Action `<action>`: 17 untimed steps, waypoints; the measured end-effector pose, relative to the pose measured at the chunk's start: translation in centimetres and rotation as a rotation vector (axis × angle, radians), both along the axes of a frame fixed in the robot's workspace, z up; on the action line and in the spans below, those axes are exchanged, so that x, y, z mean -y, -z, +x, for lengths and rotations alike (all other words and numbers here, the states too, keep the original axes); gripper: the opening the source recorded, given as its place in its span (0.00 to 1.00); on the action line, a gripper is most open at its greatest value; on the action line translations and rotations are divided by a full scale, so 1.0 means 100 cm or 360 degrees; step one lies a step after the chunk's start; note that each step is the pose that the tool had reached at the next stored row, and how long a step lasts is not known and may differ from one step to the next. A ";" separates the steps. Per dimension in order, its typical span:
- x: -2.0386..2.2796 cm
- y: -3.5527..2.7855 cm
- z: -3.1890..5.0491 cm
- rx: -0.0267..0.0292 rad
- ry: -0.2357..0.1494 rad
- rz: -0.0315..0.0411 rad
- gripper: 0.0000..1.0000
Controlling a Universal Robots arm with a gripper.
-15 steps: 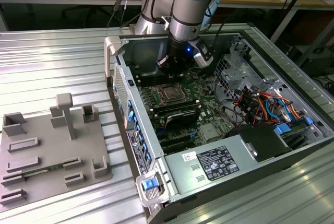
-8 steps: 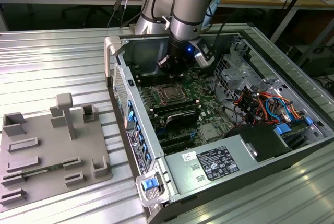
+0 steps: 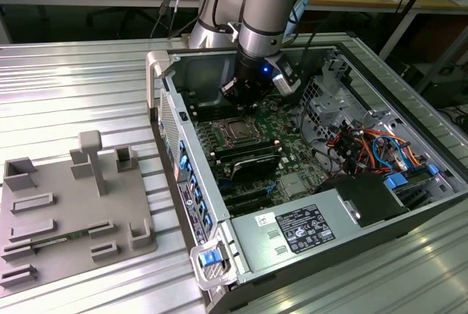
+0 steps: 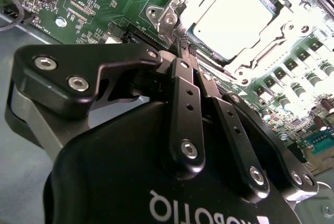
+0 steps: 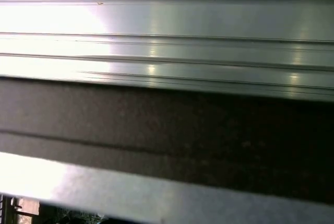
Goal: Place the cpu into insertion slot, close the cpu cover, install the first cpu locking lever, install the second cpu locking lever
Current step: 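Install the second cpu locking lever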
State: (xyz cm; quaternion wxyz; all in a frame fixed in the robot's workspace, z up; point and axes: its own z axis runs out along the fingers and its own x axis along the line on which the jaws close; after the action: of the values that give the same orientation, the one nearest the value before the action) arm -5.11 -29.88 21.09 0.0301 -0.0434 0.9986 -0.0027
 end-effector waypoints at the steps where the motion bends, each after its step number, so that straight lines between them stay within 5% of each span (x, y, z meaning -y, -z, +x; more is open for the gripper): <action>1: 0.0004 0.0000 0.0000 0.00000 0.0000 0.0000 0.11; 17: 0.0085 -0.0001 0.0027 -0.00001 0.0000 0.0000 0.11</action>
State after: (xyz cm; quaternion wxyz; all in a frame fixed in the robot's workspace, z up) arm -4.84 -30.73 21.09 0.0301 -0.0434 0.9986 -0.0028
